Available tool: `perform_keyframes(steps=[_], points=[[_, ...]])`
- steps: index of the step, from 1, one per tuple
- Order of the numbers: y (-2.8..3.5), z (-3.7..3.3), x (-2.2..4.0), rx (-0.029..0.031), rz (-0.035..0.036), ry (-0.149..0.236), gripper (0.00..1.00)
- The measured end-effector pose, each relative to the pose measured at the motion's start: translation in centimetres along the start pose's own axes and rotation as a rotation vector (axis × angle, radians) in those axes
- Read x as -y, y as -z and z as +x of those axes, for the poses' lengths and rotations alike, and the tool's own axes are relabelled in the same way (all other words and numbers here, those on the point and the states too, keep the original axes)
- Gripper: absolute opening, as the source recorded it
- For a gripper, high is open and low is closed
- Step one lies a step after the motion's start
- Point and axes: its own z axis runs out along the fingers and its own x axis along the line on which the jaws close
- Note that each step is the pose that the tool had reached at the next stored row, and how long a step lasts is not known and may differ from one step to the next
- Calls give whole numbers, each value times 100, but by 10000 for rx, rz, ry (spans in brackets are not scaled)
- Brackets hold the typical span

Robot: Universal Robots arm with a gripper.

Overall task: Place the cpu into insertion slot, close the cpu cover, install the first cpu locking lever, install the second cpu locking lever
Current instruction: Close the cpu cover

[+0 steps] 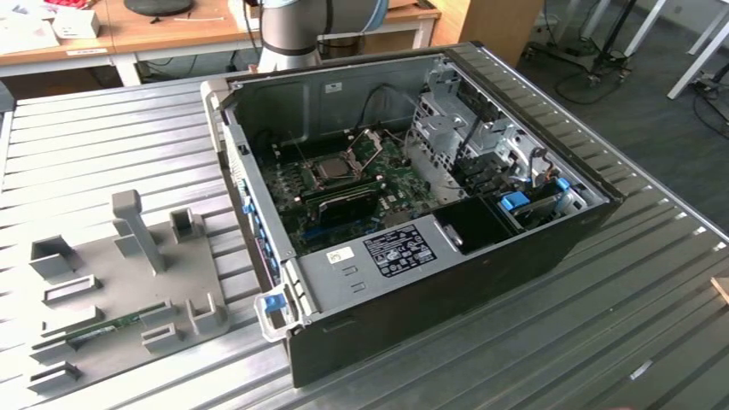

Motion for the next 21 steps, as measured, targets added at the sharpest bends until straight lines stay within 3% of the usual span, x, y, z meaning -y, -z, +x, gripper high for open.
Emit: perform_keyframes(steps=[7, 13, 21], points=[[-65, 30, 109, -2, -37, -1, 11], [-65, 30, 111, 1, -40, 3, 11], [-139, 13, 245, -49, -67, 1, 11]])
